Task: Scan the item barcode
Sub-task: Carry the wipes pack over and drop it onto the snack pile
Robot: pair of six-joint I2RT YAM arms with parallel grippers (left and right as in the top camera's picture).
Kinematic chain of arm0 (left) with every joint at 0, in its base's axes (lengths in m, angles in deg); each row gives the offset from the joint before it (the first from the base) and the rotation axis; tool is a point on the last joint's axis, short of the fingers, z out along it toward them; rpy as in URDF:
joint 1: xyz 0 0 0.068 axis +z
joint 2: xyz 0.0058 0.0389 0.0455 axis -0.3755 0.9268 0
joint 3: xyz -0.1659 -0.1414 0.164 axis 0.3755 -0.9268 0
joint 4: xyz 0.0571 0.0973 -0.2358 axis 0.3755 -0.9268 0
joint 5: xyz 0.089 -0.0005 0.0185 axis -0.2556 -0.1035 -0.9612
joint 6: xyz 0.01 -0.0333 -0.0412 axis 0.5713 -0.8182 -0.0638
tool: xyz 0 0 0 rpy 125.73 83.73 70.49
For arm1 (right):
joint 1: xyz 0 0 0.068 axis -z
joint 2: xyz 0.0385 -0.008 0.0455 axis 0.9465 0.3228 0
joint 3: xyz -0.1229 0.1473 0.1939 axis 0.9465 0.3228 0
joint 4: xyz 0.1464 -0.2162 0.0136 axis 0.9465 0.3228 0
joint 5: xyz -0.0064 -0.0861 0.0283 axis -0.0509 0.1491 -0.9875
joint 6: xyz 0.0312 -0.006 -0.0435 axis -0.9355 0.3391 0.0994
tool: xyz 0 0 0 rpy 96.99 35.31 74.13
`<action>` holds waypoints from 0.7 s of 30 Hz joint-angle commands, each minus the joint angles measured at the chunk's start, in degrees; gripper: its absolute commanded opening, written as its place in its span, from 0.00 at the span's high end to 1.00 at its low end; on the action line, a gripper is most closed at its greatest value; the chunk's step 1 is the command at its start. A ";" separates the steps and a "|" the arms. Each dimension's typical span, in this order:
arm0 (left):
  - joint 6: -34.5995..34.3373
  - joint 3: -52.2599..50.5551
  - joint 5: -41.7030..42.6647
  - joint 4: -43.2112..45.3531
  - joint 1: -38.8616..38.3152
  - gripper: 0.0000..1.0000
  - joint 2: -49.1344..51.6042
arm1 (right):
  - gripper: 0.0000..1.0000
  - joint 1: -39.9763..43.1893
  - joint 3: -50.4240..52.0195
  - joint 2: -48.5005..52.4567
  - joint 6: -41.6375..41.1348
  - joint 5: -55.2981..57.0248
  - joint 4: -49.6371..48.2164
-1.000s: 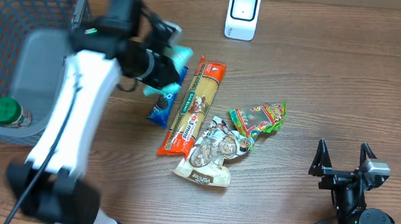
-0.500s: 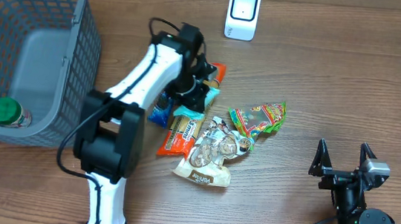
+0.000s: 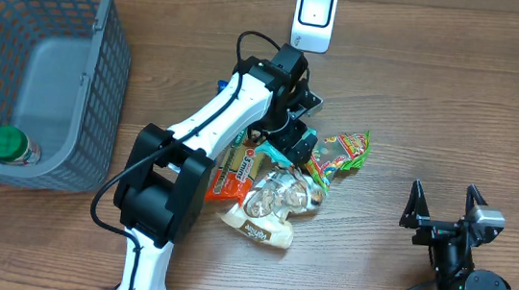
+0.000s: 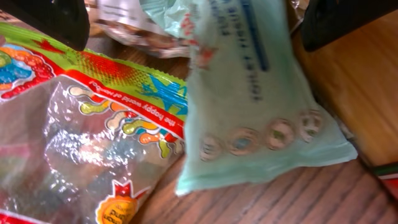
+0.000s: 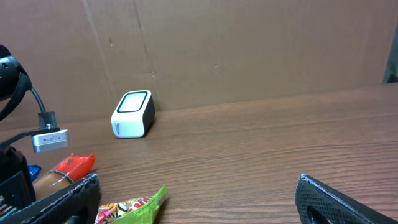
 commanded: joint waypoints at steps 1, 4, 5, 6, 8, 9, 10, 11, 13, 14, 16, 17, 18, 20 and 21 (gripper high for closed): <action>-2.82 2.47 -3.08 -0.68 0.74 0.00 -0.46 | 0.00 0.17 0.61 -0.55 0.20 0.48 -0.22; -3.34 7.23 -4.35 -3.98 1.86 0.00 -1.88 | 0.00 0.17 0.61 -0.55 0.20 0.48 -0.22; -3.34 8.94 -4.35 -4.92 2.25 0.00 -2.93 | 0.00 0.17 0.61 -0.55 0.20 0.48 -0.22; -3.30 10.99 -4.39 -5.90 2.75 0.00 -4.28 | 0.00 0.17 0.61 -0.55 0.22 0.48 -0.22; -3.30 15.13 -4.42 -7.50 3.67 0.00 -7.45 | 0.00 0.17 0.61 -0.55 0.20 0.48 -0.22; -3.30 17.33 -4.44 -8.35 4.28 0.00 -9.38 | 0.00 0.17 0.61 -0.55 0.22 0.48 -0.22; -3.30 19.30 -4.66 -9.20 4.87 0.00 -11.15 | 0.00 0.17 0.61 -0.55 0.20 0.48 -0.22; -3.32 21.59 -5.35 -10.49 5.64 0.00 -13.27 | 0.00 0.17 0.61 -0.55 0.20 0.48 -0.22; -3.61 25.49 -7.80 -13.51 7.37 0.00 -17.42 | 0.00 0.17 0.61 -0.55 0.22 0.48 -0.22; -4.33 26.95 -9.75 -15.06 8.44 0.00 -19.47 | 0.00 0.17 0.61 -0.55 0.20 0.48 -0.22; -7.06 29.22 -15.61 -18.56 11.72 0.00 -24.20 | 0.00 0.17 0.61 -0.55 0.22 0.48 -0.22; -8.55 29.57 -18.43 -19.87 13.49 0.00 -26.14 | 0.00 0.17 0.61 -0.55 0.20 0.48 -0.22; -10.58 29.59 -21.77 -21.40 15.89 0.00 -28.46 | 0.00 0.17 0.61 -0.55 0.22 0.48 -0.22; -14.75 29.59 -26.93 -24.90 21.44 0.00 -31.85 | 0.00 0.17 0.61 -0.55 0.20 0.48 -0.22; -16.85 29.55 -28.33 -26.56 24.39 0.00 -33.09 | 0.00 0.17 0.61 -0.55 0.20 0.48 -0.22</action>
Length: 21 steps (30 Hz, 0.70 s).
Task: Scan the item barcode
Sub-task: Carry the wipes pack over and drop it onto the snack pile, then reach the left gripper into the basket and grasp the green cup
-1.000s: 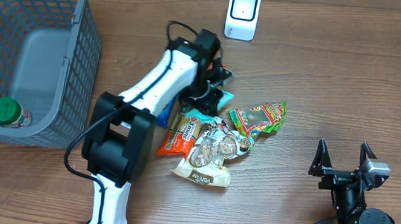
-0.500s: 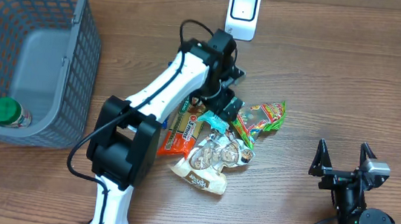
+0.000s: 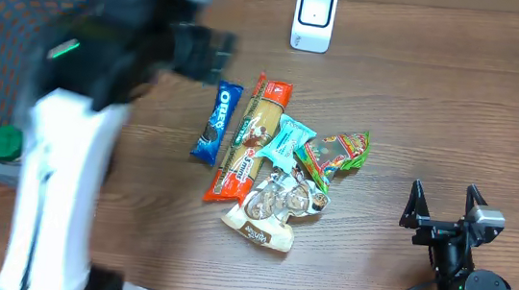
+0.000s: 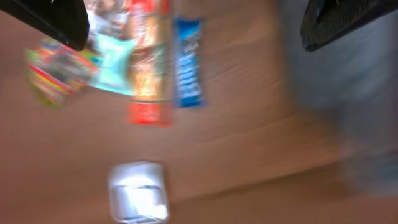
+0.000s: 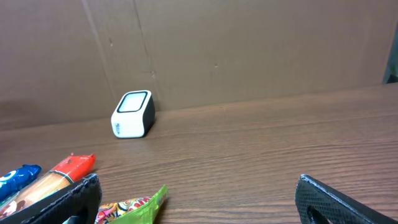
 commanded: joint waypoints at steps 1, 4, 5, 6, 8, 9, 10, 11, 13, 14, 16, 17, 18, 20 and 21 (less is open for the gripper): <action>-10.32 -0.26 -11.30 -4.44 9.44 0.00 -3.48 | 0.00 0.17 0.61 -0.55 0.20 0.50 -0.22; -16.24 -2.21 -11.19 -6.19 20.74 0.00 -6.40 | 0.00 0.17 0.61 -0.55 0.20 0.50 -0.22; -17.09 -3.39 -11.19 -6.01 23.89 0.00 -7.04 | 0.00 0.17 0.61 -0.55 0.22 0.50 -0.22; -17.94 -4.52 -11.19 -5.88 26.40 0.00 -7.39 | 0.00 0.17 0.61 -0.55 0.20 0.50 -0.22; -20.02 -7.52 -11.17 -5.55 31.34 0.00 -7.72 | 0.00 0.17 0.61 -0.55 0.20 0.50 -0.22; -20.96 -9.14 -11.19 -5.25 33.07 0.00 -7.69 | 0.00 0.17 0.61 -0.55 0.20 0.50 -0.22; -21.62 -11.43 -11.19 -4.50 34.75 0.00 -7.69 | 0.00 0.17 0.61 -0.55 0.22 0.50 -0.22; -21.99 -13.79 -11.17 -3.54 35.93 0.00 -7.69 | 0.00 0.17 0.61 -0.55 0.20 0.50 -0.22; -22.14 -19.41 -11.13 -0.55 37.83 0.00 -7.69 | 0.00 0.17 0.61 -0.55 0.20 0.50 -0.22; -22.12 -22.69 -11.04 1.53 38.51 0.00 -7.69 | 0.00 0.17 0.61 -0.55 0.20 0.50 -0.22; -22.12 -28.70 -9.99 5.60 39.36 0.00 -7.69 | 0.00 0.17 0.61 -0.55 0.20 0.50 -0.22; -22.14 -31.23 -9.40 7.50 39.58 0.00 -7.69 | 0.00 0.17 0.61 -0.55 0.20 0.50 -0.22; -22.12 -34.14 -8.72 9.81 39.85 0.00 -7.69 | 0.00 0.17 0.61 -0.55 0.20 0.50 -0.22; -22.56 -38.97 -8.33 14.10 40.26 0.00 -7.69 | 0.00 0.17 0.61 -0.55 0.20 0.50 -0.22; -22.60 -41.07 -8.33 16.15 40.52 0.00 -7.67 | 0.00 0.17 0.61 -0.55 0.20 0.50 -0.22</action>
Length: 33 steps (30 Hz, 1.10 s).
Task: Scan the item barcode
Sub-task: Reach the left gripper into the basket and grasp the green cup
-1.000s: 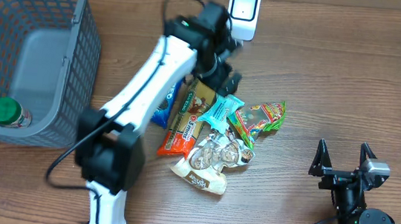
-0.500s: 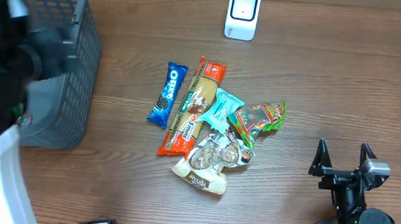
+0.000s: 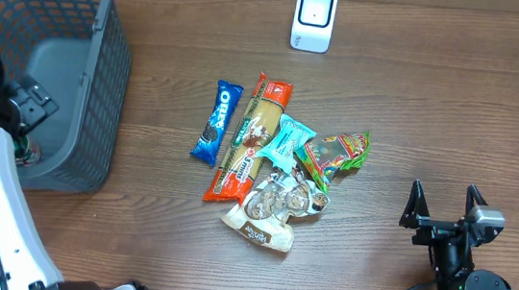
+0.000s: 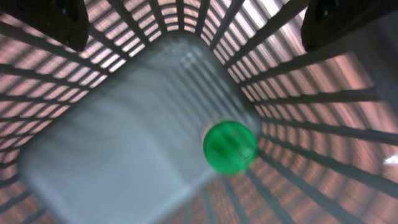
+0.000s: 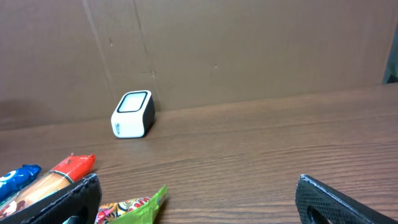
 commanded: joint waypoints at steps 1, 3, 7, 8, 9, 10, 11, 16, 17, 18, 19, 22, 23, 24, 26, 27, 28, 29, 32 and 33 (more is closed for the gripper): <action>-1.73 -6.99 1.14 5.11 0.98 0.00 -0.35 | 0.00 0.17 0.61 -0.55 0.17 0.50 -0.17; -2.29 -9.66 1.16 7.65 1.55 0.00 -0.33 | 0.00 0.17 0.61 -0.55 0.17 0.50 -0.17; -3.87 -12.68 1.07 11.17 3.74 0.00 -0.33 | 0.00 0.17 0.61 -0.55 0.17 0.50 -0.17; -3.89 -12.85 1.11 11.58 4.26 0.00 -0.33 | 0.00 0.17 0.61 -0.55 0.17 0.50 -0.17; -3.96 -12.92 1.09 11.98 4.85 0.00 -0.33 | 0.00 0.17 0.61 -0.55 0.17 0.50 -0.17; -4.07 -12.92 1.05 12.26 5.31 0.00 -0.33 | 0.00 0.17 0.61 -0.55 0.17 0.50 -0.17; -4.07 -12.92 1.03 12.66 5.77 0.00 -0.33 | 0.00 0.17 0.61 -0.55 0.17 0.50 -0.17; -4.92 -13.00 0.85 14.34 8.11 0.00 -0.22 | 0.00 0.17 0.61 -0.55 0.17 0.50 -0.17; -5.27 -13.00 0.85 14.56 8.37 0.00 -0.20 | 0.00 0.17 0.61 -0.55 0.20 0.50 -0.17; -5.70 -13.00 0.85 14.82 8.66 0.00 -0.22 | 0.00 0.17 0.61 -0.55 0.17 0.50 -0.17; -6.05 -13.00 0.83 15.17 8.79 0.00 -0.22 | 0.00 0.17 0.61 -0.55 0.17 0.50 -0.17; -6.34 -13.00 0.79 16.94 9.07 0.00 -0.20 | 0.00 0.17 0.61 -0.55 0.17 0.50 -0.17; -6.75 -13.00 0.76 17.90 9.05 0.00 -0.20 | 0.00 0.17 0.61 -0.55 0.17 0.50 -0.17; -7.15 -13.00 0.79 18.82 9.05 0.00 -0.20 | 0.00 0.17 0.61 -0.55 0.17 0.50 -0.17; -7.30 -13.00 0.85 20.61 9.05 0.00 -0.07 | 0.00 0.17 0.61 -0.55 0.17 0.50 -0.17; -7.30 -13.00 0.85 21.44 9.05 0.00 0.15 | 0.00 0.17 0.61 -0.55 0.17 0.50 -0.17; -7.30 -13.00 0.85 21.97 9.05 0.00 0.35 | 0.00 0.17 0.61 -0.55 0.17 0.50 -0.17; -7.28 -13.00 0.83 22.47 9.05 0.00 0.70 | 0.00 0.17 0.61 -0.55 0.20 0.50 -0.17; -7.28 -13.00 0.81 23.74 9.07 0.00 2.49 | 0.00 0.17 0.61 -0.55 0.17 0.50 -0.17; -7.28 -13.00 0.81 24.11 9.07 0.00 3.19 | 0.00 0.17 0.61 -0.55 0.17 0.50 -0.17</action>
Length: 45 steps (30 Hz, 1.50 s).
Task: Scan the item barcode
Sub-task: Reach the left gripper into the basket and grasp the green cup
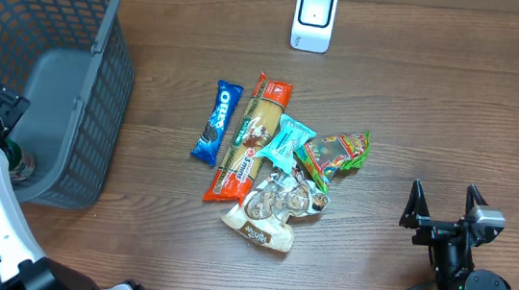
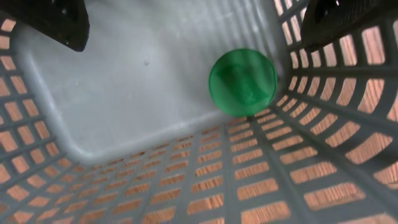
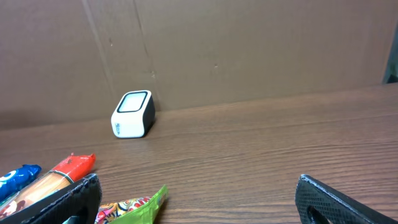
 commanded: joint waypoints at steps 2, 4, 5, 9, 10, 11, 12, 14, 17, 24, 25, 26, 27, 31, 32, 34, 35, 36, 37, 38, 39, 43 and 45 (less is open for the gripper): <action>-1.16 -0.17 -0.96 1.33 0.42 0.00 4.09 | 0.00 0.17 0.61 -0.55 0.17 0.50 -0.24; -1.20 -0.17 -0.96 1.51 0.39 0.00 5.73 | 0.00 0.17 0.61 -0.55 0.17 0.50 -0.24; -1.22 -0.17 -0.96 1.57 0.39 0.00 6.47 | 0.00 0.17 0.61 -0.55 0.17 0.50 -0.24; -1.22 -0.17 -1.09 1.84 0.42 0.00 9.62 | 0.00 0.17 0.61 -0.55 0.17 0.50 -0.24; -1.22 -0.17 -1.29 1.86 0.42 0.00 10.36 | 0.00 0.17 0.61 -0.55 0.17 0.50 -0.24; -1.29 -0.17 -1.38 1.86 0.42 0.00 10.97 | 0.00 0.17 0.61 -0.55 0.17 0.50 -0.24; -1.46 -0.17 -1.70 1.79 0.42 0.00 11.54 | 0.00 0.17 0.61 -0.55 0.17 0.50 -0.24; -1.64 -0.17 -2.32 1.66 0.42 0.00 12.33 | 0.00 0.17 0.61 -0.55 0.17 0.50 -0.24; -2.80 -0.17 -3.56 1.07 0.42 0.00 12.94 | 0.00 0.17 0.61 -0.55 0.17 0.50 -0.24; -8.39 -0.17 -7.30 -2.14 0.42 0.00 12.96 | 0.00 0.17 0.61 -0.55 0.17 0.50 -0.24; -9.35 -0.17 -7.87 -2.60 0.39 0.00 12.96 | 0.00 0.17 0.61 -0.55 0.17 0.50 -0.24; -10.84 -0.17 -8.70 -3.19 0.39 0.00 12.96 | 0.00 0.17 0.61 -0.55 0.17 0.50 -0.24; -12.07 -0.20 -9.62 -3.50 0.42 0.00 12.96 | 0.00 0.17 0.61 -0.55 0.20 0.50 -0.24; -14.62 -0.20 -13.00 -3.65 0.42 0.00 12.96 | 0.00 0.17 0.61 -0.55 0.17 0.50 -0.24; -15.02 -0.20 -13.99 -3.65 0.42 0.00 12.96 | 0.00 0.17 0.61 -0.55 0.17 0.50 -0.24; -15.76 -0.20 -15.76 -3.63 0.42 0.00 12.98 | 0.00 0.17 0.61 -0.55 0.17 0.50 -0.24; -16.24 -0.20 -16.35 -3.65 0.42 0.00 12.98 | 0.00 0.17 0.61 -0.55 0.17 0.50 -0.24; -16.65 -0.20 -16.74 -3.63 0.42 0.00 12.98 | 0.00 0.17 0.61 -0.55 0.17 0.50 -0.24; -17.05 -0.20 -17.07 -3.65 0.42 0.00 12.98 | 0.00 0.17 0.61 -0.55 0.17 0.50 -0.24; -17.38 -0.20 -17.16 -3.61 0.42 0.00 12.98 | 0.00 0.17 0.61 -0.55 0.17 0.50 -0.24; -17.75 -0.20 -17.27 -3.54 0.42 0.00 13.03 | 0.00 0.17 0.61 -0.55 0.17 0.50 -0.24; -18.51 -0.20 -17.33 -2.51 0.50 0.00 14.23 | 0.00 0.17 0.61 -0.55 0.17 0.50 -0.24; -18.49 -0.20 -17.27 -1.36 0.68 0.00 15.58 | 0.00 0.17 0.61 -0.55 0.17 0.50 -0.24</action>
